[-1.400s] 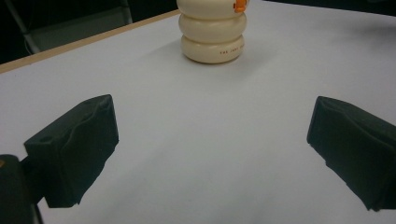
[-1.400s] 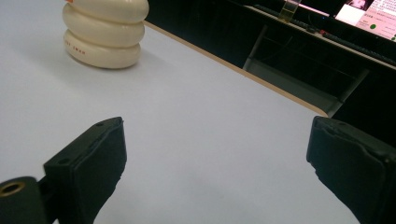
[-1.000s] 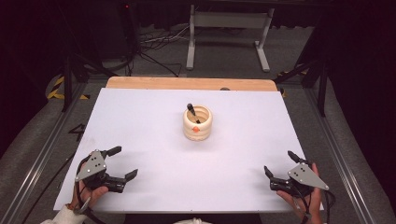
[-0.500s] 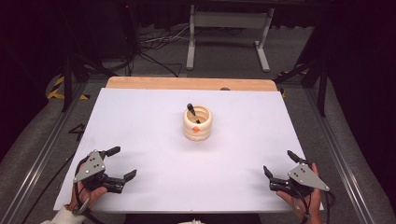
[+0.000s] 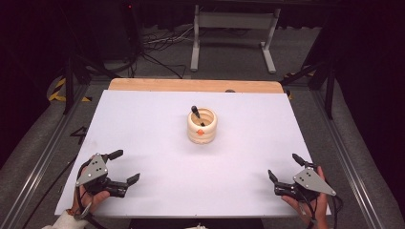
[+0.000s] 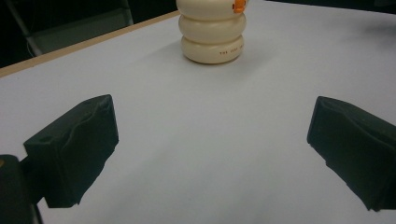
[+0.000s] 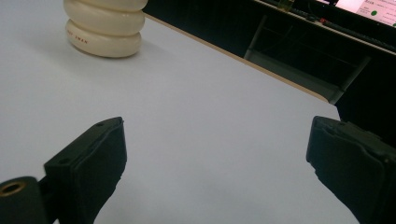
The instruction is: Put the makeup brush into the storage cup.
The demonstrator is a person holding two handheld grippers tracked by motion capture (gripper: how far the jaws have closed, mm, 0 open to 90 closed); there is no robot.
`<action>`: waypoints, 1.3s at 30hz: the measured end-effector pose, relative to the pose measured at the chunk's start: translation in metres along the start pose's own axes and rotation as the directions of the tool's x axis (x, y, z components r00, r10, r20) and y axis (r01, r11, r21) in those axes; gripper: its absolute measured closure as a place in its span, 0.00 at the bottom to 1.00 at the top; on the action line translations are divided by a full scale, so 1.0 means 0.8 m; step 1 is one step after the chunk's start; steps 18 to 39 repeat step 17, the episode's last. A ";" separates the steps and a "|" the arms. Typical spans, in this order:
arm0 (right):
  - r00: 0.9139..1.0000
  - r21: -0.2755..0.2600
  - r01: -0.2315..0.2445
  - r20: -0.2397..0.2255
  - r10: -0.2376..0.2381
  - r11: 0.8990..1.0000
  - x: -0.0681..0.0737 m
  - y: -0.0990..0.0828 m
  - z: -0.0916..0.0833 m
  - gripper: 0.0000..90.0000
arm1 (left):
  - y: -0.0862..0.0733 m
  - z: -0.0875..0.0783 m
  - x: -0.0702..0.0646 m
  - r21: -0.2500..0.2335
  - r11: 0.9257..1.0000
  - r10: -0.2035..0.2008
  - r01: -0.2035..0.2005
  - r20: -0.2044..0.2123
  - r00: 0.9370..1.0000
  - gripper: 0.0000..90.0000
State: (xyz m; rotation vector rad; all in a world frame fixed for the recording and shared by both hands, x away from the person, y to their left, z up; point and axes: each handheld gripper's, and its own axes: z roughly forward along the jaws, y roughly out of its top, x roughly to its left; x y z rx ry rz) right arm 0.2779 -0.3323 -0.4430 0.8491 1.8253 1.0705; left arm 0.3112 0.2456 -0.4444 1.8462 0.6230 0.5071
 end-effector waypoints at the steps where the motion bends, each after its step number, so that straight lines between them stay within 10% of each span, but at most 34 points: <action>1: 1.000 0.000 0.001 -0.001 -0.001 1.000 0.000 0.000 0.000 0.07 | 0.000 0.000 0.000 0.002 1.000 0.000 0.000 0.000 1.000 0.03; 39: 1.000 0.012 0.009 -0.002 -0.009 1.000 0.001 0.002 0.002 0.07 | 0.000 0.001 0.002 0.001 1.000 -0.011 0.011 -0.003 1.000 0.03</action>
